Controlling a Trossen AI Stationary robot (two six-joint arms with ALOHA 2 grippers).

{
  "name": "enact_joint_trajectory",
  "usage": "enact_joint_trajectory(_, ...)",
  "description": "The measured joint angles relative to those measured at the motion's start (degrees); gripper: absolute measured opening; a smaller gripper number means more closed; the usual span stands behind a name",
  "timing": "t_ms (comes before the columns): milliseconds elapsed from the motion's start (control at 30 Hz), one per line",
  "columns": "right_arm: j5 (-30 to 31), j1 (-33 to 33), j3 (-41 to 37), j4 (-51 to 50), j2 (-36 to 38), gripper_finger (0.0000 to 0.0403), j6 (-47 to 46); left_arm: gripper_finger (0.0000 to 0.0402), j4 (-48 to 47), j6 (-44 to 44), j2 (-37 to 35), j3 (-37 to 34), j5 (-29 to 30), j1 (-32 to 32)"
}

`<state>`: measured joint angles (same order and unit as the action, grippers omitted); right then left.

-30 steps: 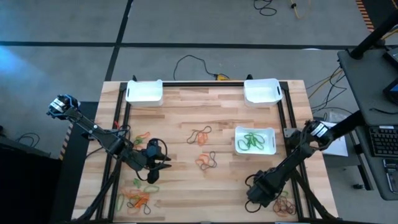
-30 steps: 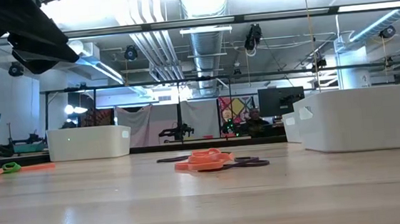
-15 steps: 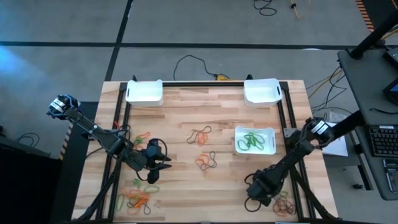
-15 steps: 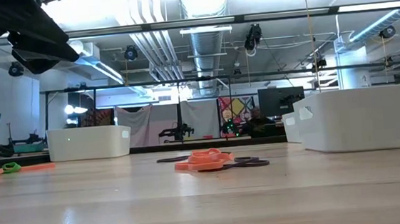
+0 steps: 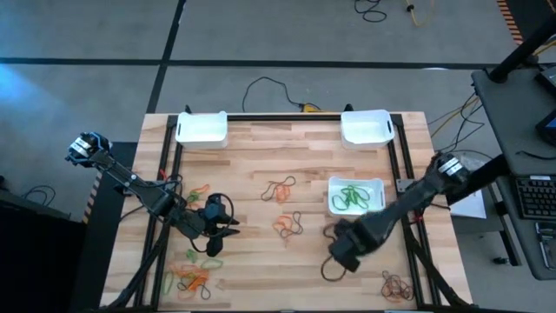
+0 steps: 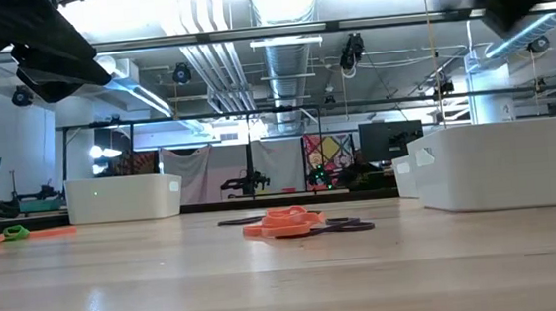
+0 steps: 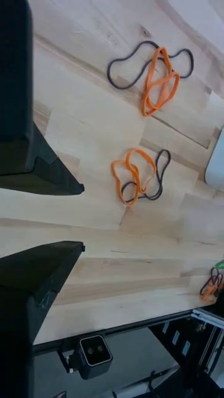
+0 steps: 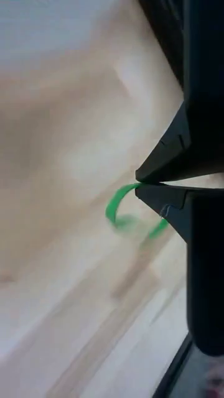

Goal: Sort rubber bands into baskets
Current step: Put the green rubber band into the bottom white bin

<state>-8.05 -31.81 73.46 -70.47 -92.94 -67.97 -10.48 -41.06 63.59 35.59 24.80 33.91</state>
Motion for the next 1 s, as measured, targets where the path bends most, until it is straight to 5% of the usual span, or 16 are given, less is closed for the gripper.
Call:
enact_joint_trajectory(167,16.57,6.16,5.63,-7.59,5.98,0.0012,0.71,0.0115,0.11,0.0,0.0,0.0,0.13,0.0)
enact_joint_trajectory(267,20.72,11.46,4.25,-8.78,10.41,0.0012,-3.24,0.0115,0.02,-0.07,0.0,0.0,0.13,0.0)
enact_joint_trajectory(600,18.46,24.58,-10.54,0.04,17.84,0.0013,-2.37,0.0115,-2.35,-3.44,-0.14,0.0,-5.04,0.2)
enact_joint_trajectory(767,15.07,26.69,-20.96,15.61,17.2,0.0013,-3.6,0.0115,-5.13,-6.77,-0.82,0.0,-8.09,0.6)
enact_joint_trajectory(1000,12.24,27.02,-25.02,16.6,14.88,0.0056,-8.33,0.0115,-8.13,-9.64,-2.16,-0.04,-9.78,3.0)
